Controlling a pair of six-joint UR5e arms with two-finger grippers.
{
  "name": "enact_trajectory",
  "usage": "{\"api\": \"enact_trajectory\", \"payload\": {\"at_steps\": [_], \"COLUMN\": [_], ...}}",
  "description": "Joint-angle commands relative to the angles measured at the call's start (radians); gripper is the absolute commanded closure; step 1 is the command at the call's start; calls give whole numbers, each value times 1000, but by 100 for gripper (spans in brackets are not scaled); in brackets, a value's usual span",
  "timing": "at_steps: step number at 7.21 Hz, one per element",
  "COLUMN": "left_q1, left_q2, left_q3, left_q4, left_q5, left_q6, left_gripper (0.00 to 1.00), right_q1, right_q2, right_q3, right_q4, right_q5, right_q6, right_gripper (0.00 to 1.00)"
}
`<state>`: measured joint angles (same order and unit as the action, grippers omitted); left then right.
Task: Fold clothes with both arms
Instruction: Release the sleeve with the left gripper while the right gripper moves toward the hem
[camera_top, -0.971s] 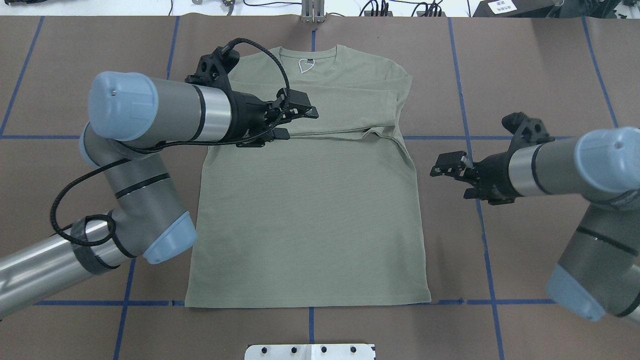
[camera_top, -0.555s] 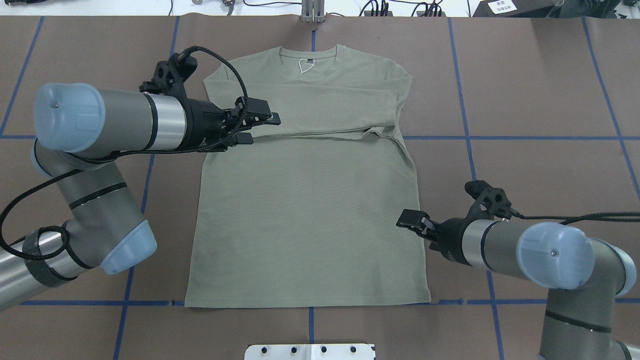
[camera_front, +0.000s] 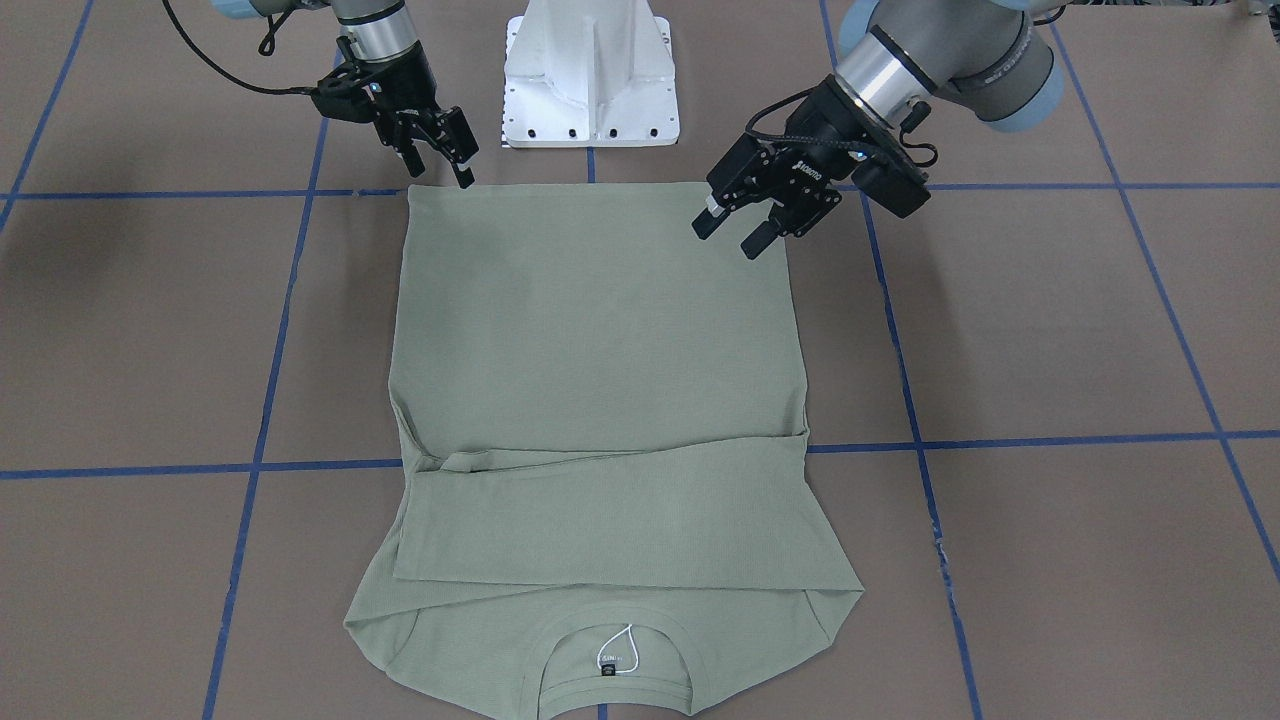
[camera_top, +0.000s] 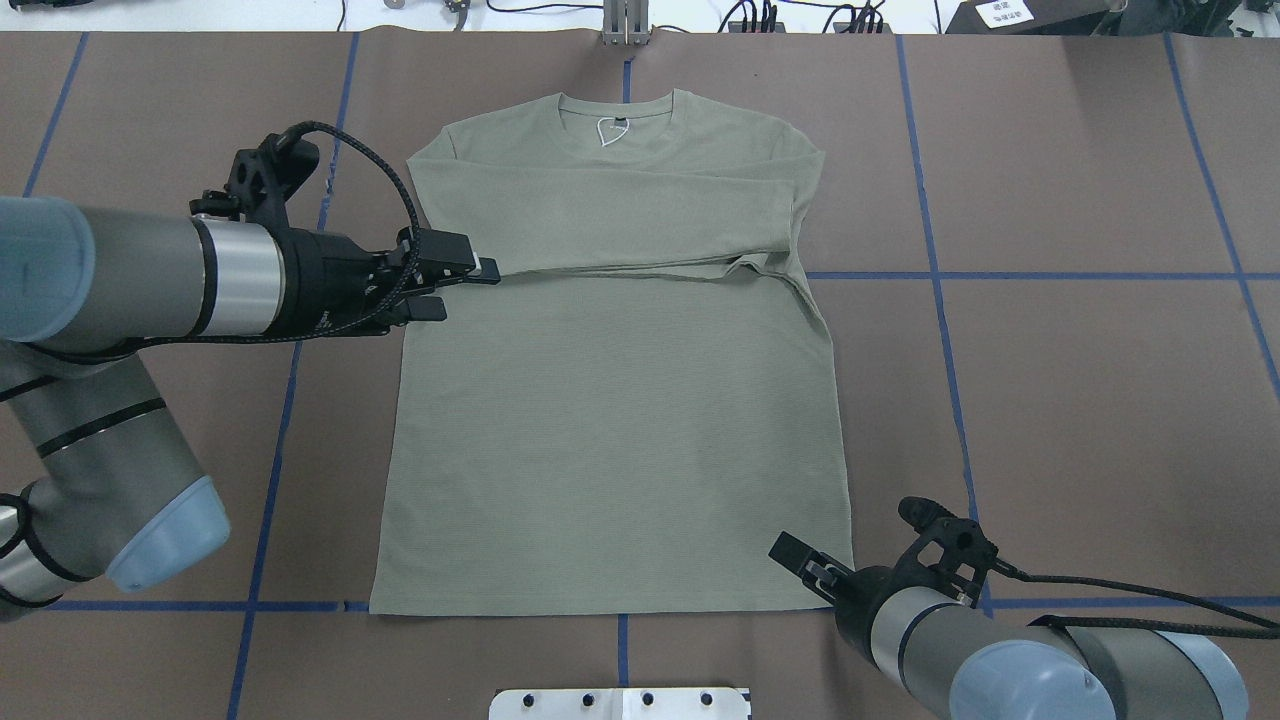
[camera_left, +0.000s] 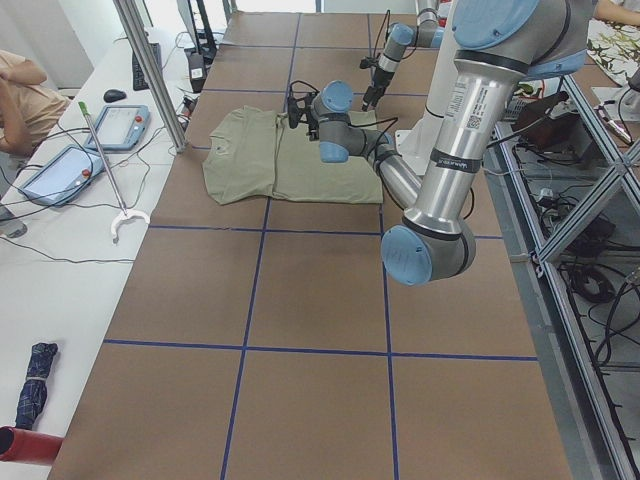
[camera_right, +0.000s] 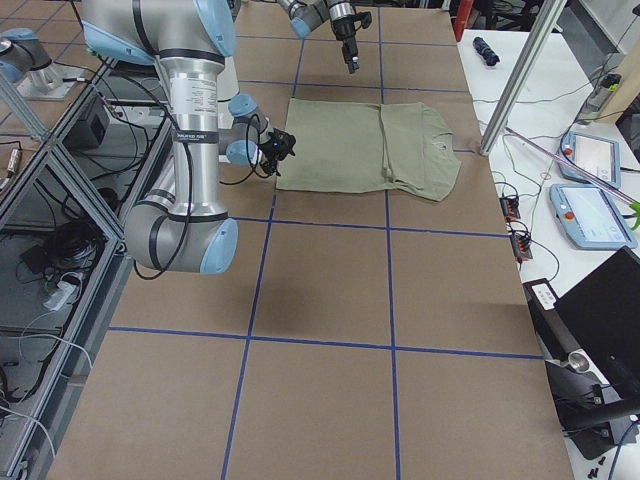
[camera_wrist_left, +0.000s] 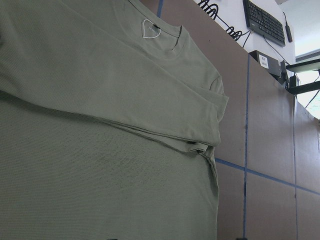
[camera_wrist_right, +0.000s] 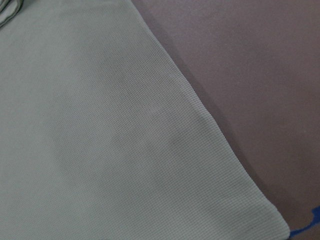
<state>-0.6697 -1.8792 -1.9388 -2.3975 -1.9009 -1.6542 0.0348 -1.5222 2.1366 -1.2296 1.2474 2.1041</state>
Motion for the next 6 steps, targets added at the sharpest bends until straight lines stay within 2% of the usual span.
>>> {"api": "enact_trajectory", "payload": {"at_steps": [1, 6], "left_q1": [-1, 1], "left_q2": [54, 54], "left_q3": [-48, -43], "left_q4": [0, 0], "left_q5": [-1, -1], "left_q6": [-9, -12], "left_gripper": [16, 14], "right_q1": [-12, -12], "right_q2": [-7, -10], "right_q3": [-9, -72], "right_q4": [-19, -21], "right_q5": [-22, -9], "right_q6": [8, 7], "right_gripper": [7, 13]}}
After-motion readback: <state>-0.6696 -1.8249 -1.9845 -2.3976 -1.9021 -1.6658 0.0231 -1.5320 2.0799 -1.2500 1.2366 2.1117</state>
